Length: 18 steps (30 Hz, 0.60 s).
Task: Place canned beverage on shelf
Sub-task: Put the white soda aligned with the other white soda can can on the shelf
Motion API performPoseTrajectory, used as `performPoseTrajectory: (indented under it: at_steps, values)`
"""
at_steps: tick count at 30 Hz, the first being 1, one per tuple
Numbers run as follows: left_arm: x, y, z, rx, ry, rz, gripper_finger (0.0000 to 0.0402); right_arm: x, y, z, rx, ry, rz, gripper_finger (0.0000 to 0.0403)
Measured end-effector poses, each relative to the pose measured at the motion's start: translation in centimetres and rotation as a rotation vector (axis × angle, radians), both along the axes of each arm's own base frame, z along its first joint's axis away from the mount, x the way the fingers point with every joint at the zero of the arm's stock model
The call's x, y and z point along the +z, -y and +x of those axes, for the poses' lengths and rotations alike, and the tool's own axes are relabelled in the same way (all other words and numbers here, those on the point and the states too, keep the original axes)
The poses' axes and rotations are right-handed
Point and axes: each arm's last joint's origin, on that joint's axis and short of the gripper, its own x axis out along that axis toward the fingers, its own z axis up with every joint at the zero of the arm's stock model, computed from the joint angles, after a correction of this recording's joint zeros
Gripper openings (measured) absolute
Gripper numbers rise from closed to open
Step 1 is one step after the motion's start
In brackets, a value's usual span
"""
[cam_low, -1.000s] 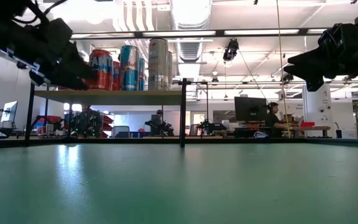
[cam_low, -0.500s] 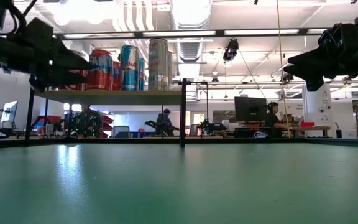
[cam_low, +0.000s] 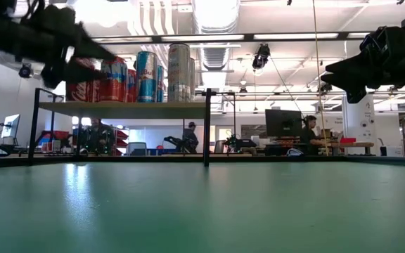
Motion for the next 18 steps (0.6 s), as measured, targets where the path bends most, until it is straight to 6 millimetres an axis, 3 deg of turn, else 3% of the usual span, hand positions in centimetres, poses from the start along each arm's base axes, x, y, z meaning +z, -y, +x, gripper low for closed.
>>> performPoseTrajectory:
  at_steps: [7, 12, 18]
  values:
    - [4.6, 0.5, 2.2, 0.089, 0.026, 0.004, 0.0327, 0.0, 0.0, 0.0, 0.0, 0.0, 0.0, 0.0162]
    - [7.5, 1.2, 5.0, 0.151, -0.026, 0.031, 0.0327, 0.0, 0.0, 0.0, 0.0, 0.0, 0.0, 0.0162]
    - [9.1, 2.1, 8.4, 0.289, -0.095, -0.024, 0.0327, 0.0, 0.0, 0.0, 0.0, 0.0, 0.0, 0.0162]
